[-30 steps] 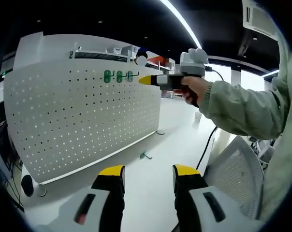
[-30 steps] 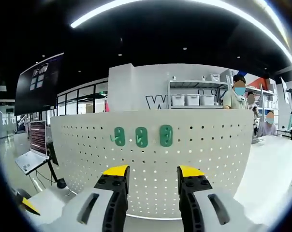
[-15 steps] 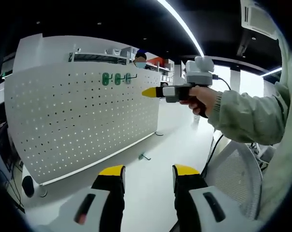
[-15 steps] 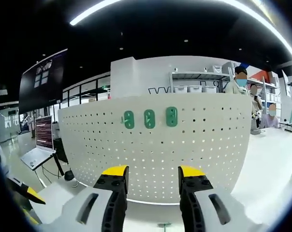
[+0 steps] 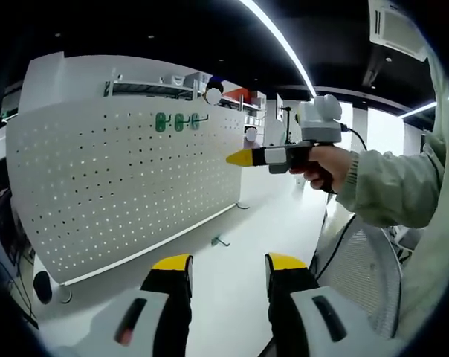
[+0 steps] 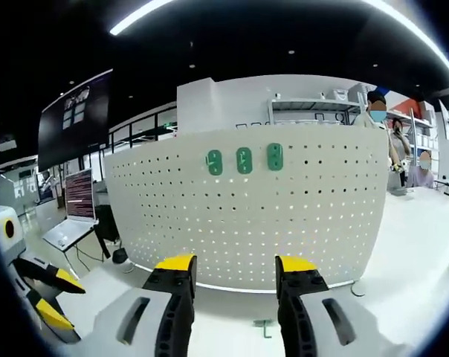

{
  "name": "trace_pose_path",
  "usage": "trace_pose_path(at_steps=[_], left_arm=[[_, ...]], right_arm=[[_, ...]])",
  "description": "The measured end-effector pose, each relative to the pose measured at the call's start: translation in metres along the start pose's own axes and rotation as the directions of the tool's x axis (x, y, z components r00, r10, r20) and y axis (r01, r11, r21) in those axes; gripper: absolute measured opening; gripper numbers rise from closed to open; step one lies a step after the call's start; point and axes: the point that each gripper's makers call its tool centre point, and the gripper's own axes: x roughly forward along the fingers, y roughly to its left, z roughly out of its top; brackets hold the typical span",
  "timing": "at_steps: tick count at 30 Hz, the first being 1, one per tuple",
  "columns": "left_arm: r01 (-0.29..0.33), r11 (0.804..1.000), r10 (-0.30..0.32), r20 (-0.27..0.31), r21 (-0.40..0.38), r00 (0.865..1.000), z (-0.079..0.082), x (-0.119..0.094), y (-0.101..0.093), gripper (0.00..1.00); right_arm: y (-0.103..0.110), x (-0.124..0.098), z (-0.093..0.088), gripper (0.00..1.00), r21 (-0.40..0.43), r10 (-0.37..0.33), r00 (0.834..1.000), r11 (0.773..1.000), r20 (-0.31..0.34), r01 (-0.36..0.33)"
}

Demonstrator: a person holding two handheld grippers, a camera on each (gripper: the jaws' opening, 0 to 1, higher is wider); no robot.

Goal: Insert the hook assembly into the mounting plate slot until the hook locks in place.

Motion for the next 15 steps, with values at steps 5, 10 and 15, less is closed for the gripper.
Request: trace_pose_path(at_steps=[5, 10, 15], left_arm=[[0.001, 1.000, -0.001, 0.001, 0.003, 1.000, 0.002, 0.001, 0.002, 0.41], [0.004, 1.000, -0.004, 0.000, 0.005, 1.000, 0.002, 0.003, 0.003, 0.41], [0.008, 1.000, -0.008, -0.003, 0.007, 1.000, 0.002, 0.004, 0.002, 0.41]], right_arm=[[0.005, -0.008, -0.015, 0.42, 0.010, 0.015, 0.999, 1.000, -0.033, -0.015], [0.014, -0.017, -0.033, 0.43, 0.025, 0.039, 0.997, 0.999, -0.072, -0.037], [0.029, -0.026, -0.045, 0.43, 0.029, 0.075, 0.992, 0.997, -0.103, -0.072]])
